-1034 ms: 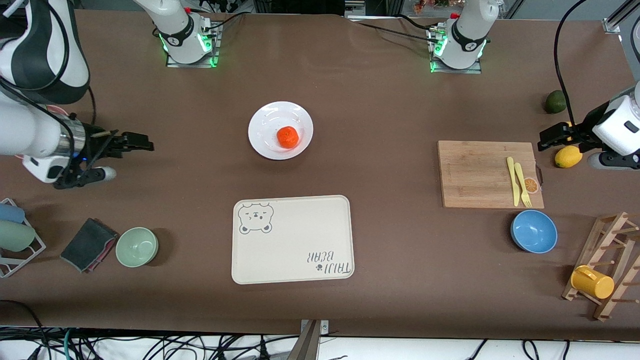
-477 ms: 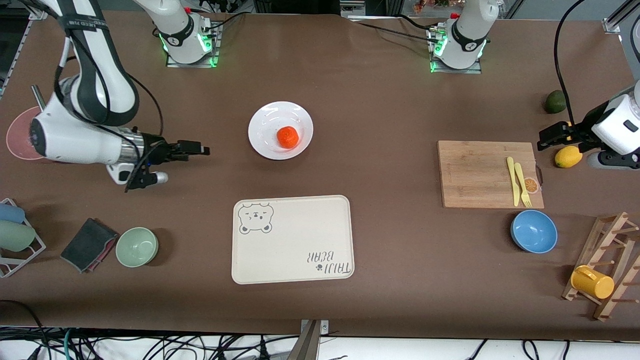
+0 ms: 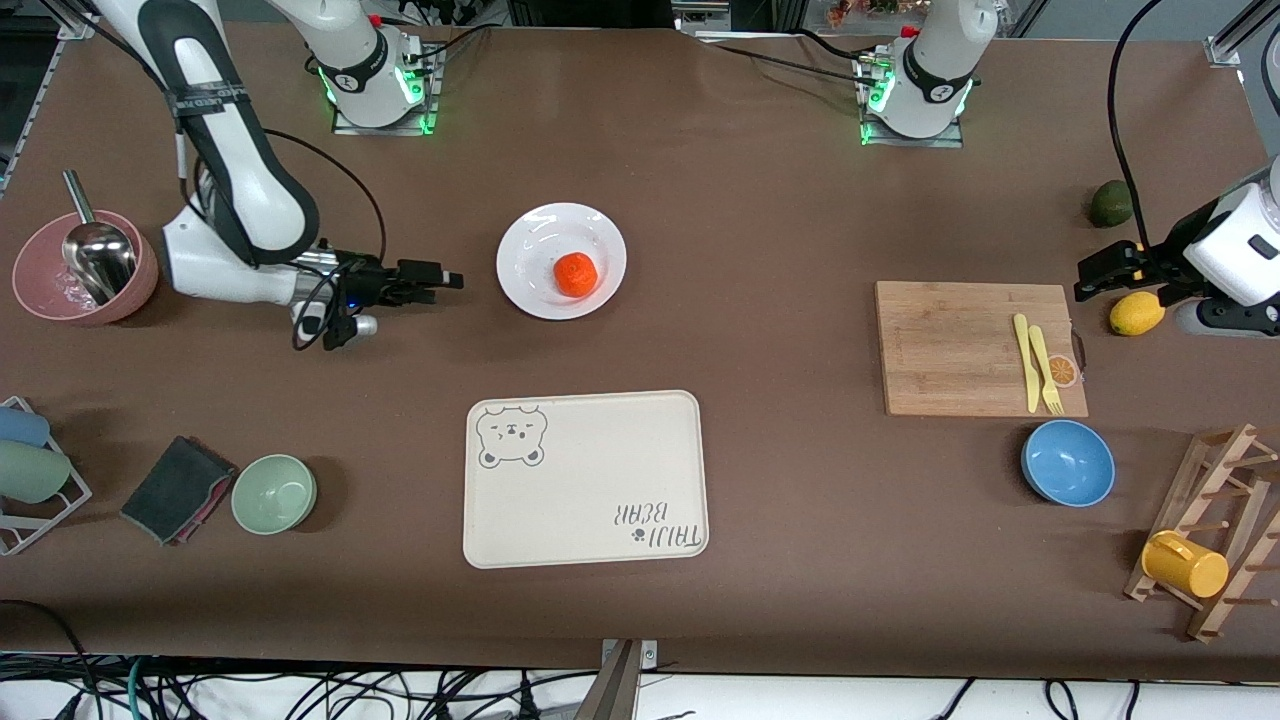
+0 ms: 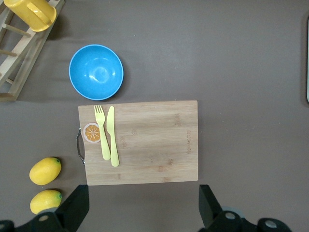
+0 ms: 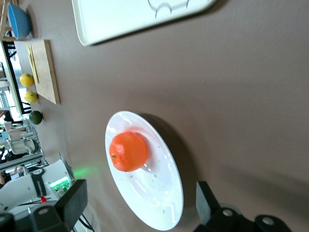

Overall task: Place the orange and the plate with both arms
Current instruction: 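Reach the right gripper toward the rim of the white plate, then close the right gripper on the plate rim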

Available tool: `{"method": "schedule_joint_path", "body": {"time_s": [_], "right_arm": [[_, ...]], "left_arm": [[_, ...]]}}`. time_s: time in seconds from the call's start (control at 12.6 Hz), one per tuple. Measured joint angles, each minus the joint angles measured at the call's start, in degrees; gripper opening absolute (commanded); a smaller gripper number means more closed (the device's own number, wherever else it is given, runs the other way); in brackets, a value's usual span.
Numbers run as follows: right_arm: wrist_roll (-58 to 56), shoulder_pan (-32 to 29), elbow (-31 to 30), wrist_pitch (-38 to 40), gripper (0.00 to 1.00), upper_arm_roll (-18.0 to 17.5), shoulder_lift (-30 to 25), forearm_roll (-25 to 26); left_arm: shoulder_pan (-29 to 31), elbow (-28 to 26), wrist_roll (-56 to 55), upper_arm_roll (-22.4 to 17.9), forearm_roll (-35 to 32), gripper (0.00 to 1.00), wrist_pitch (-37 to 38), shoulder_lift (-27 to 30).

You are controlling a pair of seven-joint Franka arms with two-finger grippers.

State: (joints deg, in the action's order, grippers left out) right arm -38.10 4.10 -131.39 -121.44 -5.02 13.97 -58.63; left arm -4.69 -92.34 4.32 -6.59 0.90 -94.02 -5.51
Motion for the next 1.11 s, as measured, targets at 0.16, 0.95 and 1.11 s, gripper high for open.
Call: {"method": "schedule_joint_path", "body": {"time_s": [0.16,0.95,1.11], "right_arm": [[-6.0,0.0,-4.2,-3.8,1.0,-2.7,0.0,-6.4],[-25.9,0.0,-12.8,-10.6,0.94,-7.9,1.3,-25.9],[-27.9,0.1,-12.8,-12.5,0.84,-9.7,2.5,-28.6]], "left_arm": [[-0.1,0.0,0.0,0.0,0.0,1.0,0.0,0.0],[-0.2,0.0,0.1,0.0,0.0,1.0,0.0,0.0],[-0.2,0.0,0.1,0.1,0.0,1.0,0.0,0.0]]}}
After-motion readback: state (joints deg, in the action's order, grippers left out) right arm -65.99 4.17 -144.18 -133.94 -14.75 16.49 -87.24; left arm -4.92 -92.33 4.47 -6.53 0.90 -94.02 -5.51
